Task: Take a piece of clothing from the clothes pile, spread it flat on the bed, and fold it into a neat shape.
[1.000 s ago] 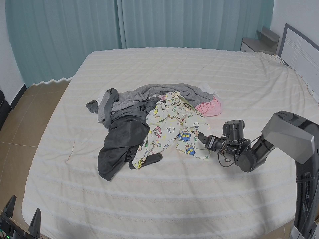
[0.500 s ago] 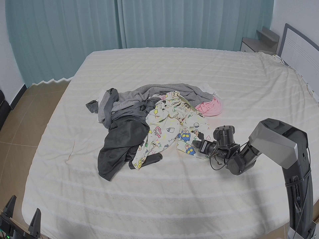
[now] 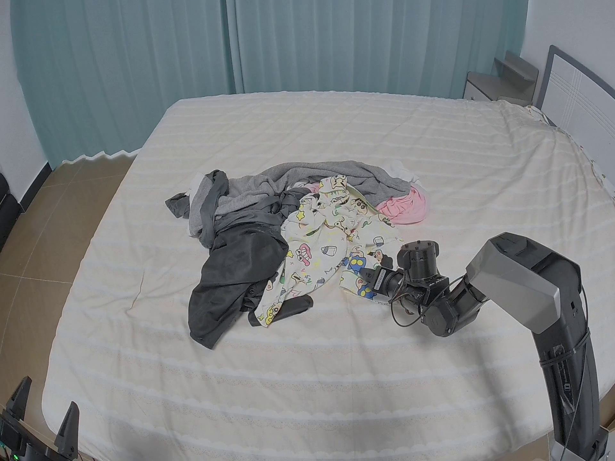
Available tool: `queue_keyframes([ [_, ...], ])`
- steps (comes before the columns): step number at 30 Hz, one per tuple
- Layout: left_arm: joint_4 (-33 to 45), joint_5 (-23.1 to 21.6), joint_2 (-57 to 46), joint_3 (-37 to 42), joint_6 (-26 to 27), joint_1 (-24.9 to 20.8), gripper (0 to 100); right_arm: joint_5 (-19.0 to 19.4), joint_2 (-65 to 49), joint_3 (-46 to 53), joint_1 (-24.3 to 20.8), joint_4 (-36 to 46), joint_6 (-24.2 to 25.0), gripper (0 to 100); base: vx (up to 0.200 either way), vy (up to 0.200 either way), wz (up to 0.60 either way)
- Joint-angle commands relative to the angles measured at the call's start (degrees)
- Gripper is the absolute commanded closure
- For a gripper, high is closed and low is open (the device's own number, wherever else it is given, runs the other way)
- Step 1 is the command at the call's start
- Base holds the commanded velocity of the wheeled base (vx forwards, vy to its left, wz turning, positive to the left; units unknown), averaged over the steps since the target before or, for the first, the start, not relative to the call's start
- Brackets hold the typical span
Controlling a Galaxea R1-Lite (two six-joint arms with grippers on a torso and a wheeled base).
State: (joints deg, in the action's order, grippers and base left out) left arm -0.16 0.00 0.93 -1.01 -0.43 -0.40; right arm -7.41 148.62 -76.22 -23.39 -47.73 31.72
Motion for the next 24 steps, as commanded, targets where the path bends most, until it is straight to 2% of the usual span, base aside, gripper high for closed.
queue_keyframes([
  [1,0.0,0.0,-0.6,0.8,-0.1,0.0,0,-0.1,-0.5,1.0,-0.3,-0.5,-0.1,100,0.0,0.0,0.0],
  [8,0.0,0.0,-0.6,0.8,-0.1,0.0,0,0.5,-4.9,7.8,-0.4,-3.3,0.1,100,0.0,0.0,0.0],
  [11,0.0,0.0,-0.6,0.8,0.0,0.0,0,0.6,-7.5,13.5,-0.7,-10.0,1.1,100,0.0,0.0,0.0],
  [12,0.0,0.0,-0.6,0.8,0.0,0.0,0,0.6,-7.5,13.5,-0.7,-10.0,1.1,100,0.0,0.0,0.0],
  [20,0.0,0.1,-0.6,0.8,0.5,0.1,0,0.9,-15.6,31.0,-2.5,-27.0,3.4,100,0.0,0.0,0.0],
  [24,0.0,0.0,-0.6,0.8,0.4,0.0,0,3.0,-21.4,39.0,-4.0,-35.2,3.6,100,0.0,0.0,0.0],
])
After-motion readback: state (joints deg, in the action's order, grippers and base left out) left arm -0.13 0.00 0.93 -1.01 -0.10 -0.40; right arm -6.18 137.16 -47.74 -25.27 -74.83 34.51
